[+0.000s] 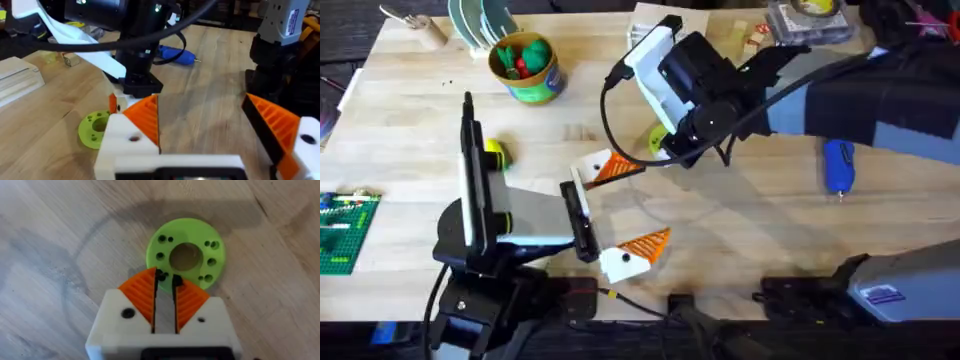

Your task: Pick up the gripper from the table and insert it into the empty holder that is missing its gripper. Then pick up a screw, insert it into the mounting hole, and use the screwdriver to tighten it. Finally, clean up the table by picking up the vegetable and placing it into the bucket.

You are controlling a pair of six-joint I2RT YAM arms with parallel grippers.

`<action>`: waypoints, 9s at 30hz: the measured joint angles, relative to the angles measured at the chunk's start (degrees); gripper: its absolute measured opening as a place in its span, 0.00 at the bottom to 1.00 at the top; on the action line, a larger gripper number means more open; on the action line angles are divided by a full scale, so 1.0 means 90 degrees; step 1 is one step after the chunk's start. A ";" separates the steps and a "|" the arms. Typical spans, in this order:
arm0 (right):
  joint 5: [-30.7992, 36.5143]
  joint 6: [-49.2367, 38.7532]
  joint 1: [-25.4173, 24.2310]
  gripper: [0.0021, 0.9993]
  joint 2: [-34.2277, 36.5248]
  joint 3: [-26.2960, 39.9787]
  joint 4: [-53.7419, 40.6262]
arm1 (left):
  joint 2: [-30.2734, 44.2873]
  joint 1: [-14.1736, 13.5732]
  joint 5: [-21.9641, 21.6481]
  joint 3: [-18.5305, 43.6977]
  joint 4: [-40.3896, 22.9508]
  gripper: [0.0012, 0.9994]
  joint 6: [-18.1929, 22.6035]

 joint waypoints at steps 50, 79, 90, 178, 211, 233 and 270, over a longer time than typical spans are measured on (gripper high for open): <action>0.0466 0.0000 -0.0318 0.01 0.0032 0.0010 0.0086 | -0.0001 0.0000 0.0000 0.0000 0.0000 0.99 0.0000; -0.0057 0.0002 -0.0627 0.00 -0.0641 0.2055 -0.2080 | 0.0001 0.0000 0.0000 0.0000 0.0000 0.99 0.0002; -0.1688 0.0069 0.0533 0.00 -0.0935 0.3317 -0.2746 | -0.0001 0.0000 0.0000 0.0000 0.0000 0.99 0.0000; -0.1060 0.0432 0.1916 0.00 -0.0374 0.3354 -0.2767 | 0.0001 0.0000 0.0044 0.0000 -0.0005 0.99 -0.0017; -0.1155 0.0476 -0.0751 0.97 -0.0416 0.3354 -0.2843 | 0.0001 0.0000 0.0044 0.0000 -0.0002 0.99 0.0000; -0.1152 0.0476 -0.4662 0.98 -0.2758 0.3443 -0.4139 | 0.0001 0.0000 0.0044 0.0000 -0.0003 0.01 0.0046; 0.0089 -0.0386 -0.6084 0.98 0.1075 0.2994 -0.3728 | 0.0001 0.0000 0.0044 0.0000 -0.0004 0.01 0.0046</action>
